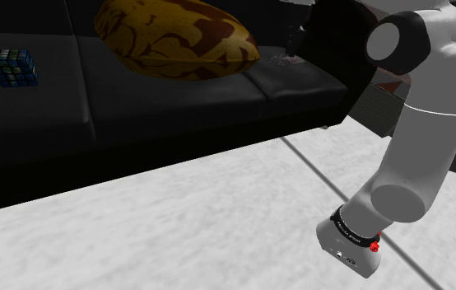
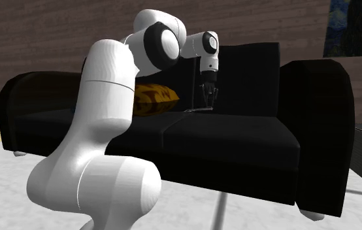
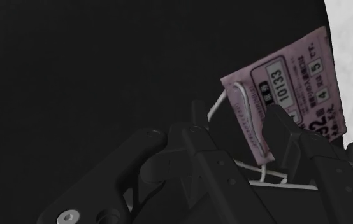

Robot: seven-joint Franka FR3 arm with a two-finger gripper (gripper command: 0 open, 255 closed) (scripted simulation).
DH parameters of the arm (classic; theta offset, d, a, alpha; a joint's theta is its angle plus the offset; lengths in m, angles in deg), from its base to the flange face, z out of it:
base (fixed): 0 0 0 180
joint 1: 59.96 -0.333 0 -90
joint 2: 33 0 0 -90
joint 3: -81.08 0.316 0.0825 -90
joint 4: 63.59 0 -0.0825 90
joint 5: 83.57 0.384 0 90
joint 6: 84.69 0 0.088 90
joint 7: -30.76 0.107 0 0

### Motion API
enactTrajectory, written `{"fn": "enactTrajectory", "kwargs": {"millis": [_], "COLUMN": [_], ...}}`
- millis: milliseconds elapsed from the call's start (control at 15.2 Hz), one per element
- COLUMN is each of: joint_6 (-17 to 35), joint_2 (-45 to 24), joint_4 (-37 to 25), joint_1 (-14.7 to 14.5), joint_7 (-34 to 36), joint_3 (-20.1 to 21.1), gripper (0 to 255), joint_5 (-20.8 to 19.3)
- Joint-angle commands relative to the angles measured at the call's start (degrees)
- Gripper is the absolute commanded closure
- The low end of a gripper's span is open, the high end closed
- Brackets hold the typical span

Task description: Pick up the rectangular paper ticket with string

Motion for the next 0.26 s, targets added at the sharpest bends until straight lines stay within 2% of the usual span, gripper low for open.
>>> {"fn": "enactTrajectory", "kwargs": {"millis": [0,198], "joint_6": [-2.1,-3.3], "joint_2": [-0.9,-1.4], "joint_4": [-3.0,-4.6], "joint_1": [0.6,0.9], "joint_7": [-0.2,-0.3], "joint_3": [0.0,0.0], "gripper": [255,255], "joint_5": [0.4,0.6]}}
